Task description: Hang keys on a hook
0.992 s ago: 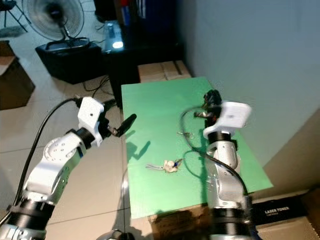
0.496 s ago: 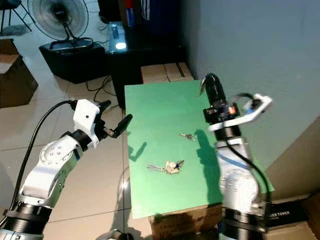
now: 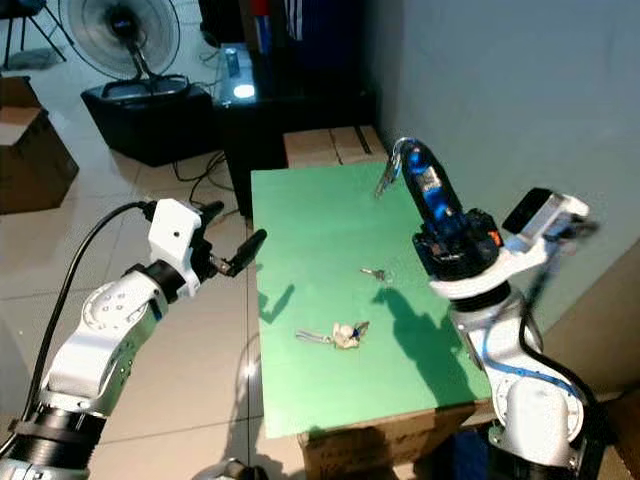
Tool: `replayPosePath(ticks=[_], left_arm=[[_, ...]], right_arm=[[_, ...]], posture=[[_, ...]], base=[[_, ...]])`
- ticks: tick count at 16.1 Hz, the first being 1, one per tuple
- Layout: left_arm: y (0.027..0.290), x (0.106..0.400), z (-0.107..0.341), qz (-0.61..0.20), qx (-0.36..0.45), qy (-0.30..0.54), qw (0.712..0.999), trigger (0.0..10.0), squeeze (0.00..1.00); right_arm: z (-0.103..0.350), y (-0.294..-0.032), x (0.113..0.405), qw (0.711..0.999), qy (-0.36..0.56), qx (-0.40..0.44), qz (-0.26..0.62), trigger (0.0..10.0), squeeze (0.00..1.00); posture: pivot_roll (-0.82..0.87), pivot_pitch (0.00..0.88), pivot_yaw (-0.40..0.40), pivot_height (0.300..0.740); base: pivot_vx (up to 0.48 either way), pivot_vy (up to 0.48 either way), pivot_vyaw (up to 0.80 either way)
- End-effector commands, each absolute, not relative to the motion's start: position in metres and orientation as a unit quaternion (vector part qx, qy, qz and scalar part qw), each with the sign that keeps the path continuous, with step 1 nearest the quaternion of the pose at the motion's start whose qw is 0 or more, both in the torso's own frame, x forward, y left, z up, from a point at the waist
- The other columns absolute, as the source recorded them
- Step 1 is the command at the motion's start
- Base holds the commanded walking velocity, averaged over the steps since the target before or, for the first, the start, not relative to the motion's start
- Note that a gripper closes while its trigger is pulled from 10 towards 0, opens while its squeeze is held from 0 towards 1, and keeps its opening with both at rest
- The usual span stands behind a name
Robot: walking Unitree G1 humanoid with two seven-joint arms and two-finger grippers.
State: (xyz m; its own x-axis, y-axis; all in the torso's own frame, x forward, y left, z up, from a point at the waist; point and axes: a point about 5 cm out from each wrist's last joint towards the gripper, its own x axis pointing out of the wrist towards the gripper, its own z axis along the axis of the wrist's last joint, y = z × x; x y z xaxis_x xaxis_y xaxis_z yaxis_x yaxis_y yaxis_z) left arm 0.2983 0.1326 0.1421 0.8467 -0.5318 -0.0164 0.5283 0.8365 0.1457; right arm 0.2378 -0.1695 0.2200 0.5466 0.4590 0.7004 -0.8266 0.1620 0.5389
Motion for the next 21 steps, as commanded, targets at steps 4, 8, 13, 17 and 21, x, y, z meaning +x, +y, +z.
replayPosePath(ticks=[4,8,13,17,21], left_arm=[[0.132,0.298,0.139,-0.271,0.074,-0.008,0.96,10.0,0.0],[0.131,0.298,0.138,-0.267,0.071,-0.01,0.961,10.0,0.0],[0.13,0.291,0.131,-0.257,0.076,-0.002,0.963,10.0,0.0],[0.127,0.286,0.136,-0.281,0.057,-0.013,0.958,10.0,0.0],[0.124,0.292,0.139,-0.278,0.055,-0.017,0.959,10.0,0.0]], right_arm=[[0.231,-0.176,0.232,0.704,-0.214,0.493,0.465,0.0,0.0],[0.224,-0.172,0.239,0.756,-0.172,0.455,0.439,0.0,0.0],[0.16,-0.179,0.285,0.961,-0.019,0.237,0.139,0.0,0.0],[0.11,-0.193,0.28,0.993,0.088,0.079,0.008,0.0,0.0],[0.092,-0.197,0.275,0.99,0.121,0.055,-0.052,10.0,0.0]], posture=[[-0.15,0.0,0.039,0.74],[-0.16,0.0,0.031,0.74],[-0.16,0.0,0.024,0.74],[-0.16,0.0,0.022,0.74],[-0.19,0.0,0.027,0.74]], base=[[0.0,0.0,0.0],[0.0,0.0,0.0],[0.0,0.0,0.0],[0.0,0.0,0.0],[0.0,0.0,0.0]])
